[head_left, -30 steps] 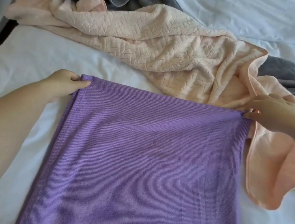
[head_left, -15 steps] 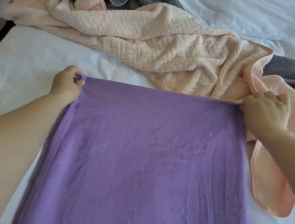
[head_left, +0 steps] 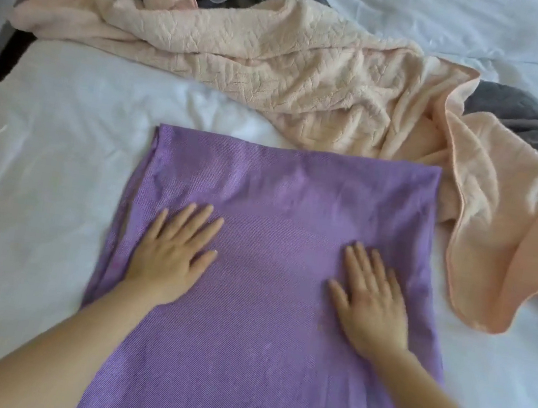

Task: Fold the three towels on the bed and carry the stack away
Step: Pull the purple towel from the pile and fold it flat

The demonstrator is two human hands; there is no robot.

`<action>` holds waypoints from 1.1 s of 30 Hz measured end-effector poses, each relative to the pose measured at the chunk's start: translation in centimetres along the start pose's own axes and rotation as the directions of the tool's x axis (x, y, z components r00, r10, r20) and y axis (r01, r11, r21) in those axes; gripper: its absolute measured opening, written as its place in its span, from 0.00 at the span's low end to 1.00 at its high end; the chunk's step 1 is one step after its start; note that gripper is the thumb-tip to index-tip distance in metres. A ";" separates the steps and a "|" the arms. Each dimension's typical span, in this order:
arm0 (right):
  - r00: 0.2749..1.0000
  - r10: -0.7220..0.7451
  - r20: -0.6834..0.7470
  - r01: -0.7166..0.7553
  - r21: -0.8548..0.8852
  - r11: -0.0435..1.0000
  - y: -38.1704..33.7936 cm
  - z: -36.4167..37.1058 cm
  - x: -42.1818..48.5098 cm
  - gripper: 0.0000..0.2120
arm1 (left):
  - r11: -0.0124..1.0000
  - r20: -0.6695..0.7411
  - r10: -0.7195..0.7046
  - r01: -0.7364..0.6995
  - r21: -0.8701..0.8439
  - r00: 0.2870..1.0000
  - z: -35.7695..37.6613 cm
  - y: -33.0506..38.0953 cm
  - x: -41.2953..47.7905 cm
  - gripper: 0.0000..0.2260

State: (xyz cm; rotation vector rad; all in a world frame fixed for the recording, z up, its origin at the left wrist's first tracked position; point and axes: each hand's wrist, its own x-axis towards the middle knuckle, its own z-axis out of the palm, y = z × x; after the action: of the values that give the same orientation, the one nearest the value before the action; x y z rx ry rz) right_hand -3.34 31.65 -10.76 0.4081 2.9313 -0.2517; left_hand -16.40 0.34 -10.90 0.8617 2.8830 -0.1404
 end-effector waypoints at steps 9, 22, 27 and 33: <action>0.994 0.058 -0.089 -0.041 0.186 0.982 -5.3 -1.0 -9.5 0.30 | 0.991 -0.094 0.060 -0.070 -0.111 0.994 -1.5 7.1 -9.5 0.26; 0.938 0.304 -0.165 -0.277 0.168 0.946 -3.1 2.0 -22.5 0.29 | 0.984 -0.157 -0.134 0.114 -0.135 0.978 -0.1 7.5 -22.1 0.28; 0.990 -0.090 -0.106 0.099 0.085 0.991 -7.9 5.8 -31.0 0.29 | 0.987 -0.102 0.079 -0.092 -0.132 0.992 2.5 13.1 -31.2 0.26; 0.945 0.318 -0.070 -0.315 0.054 0.948 3.5 5.5 -38.3 0.33 | 0.962 -0.028 -0.256 0.252 -0.102 0.966 3.7 7.0 -39.2 0.32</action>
State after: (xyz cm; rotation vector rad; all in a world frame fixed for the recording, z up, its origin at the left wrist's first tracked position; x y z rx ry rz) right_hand 34.77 24.14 -9.25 0.9036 2.8787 -0.2575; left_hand 20.30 -15.49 -9.06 0.4808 2.9981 -0.0059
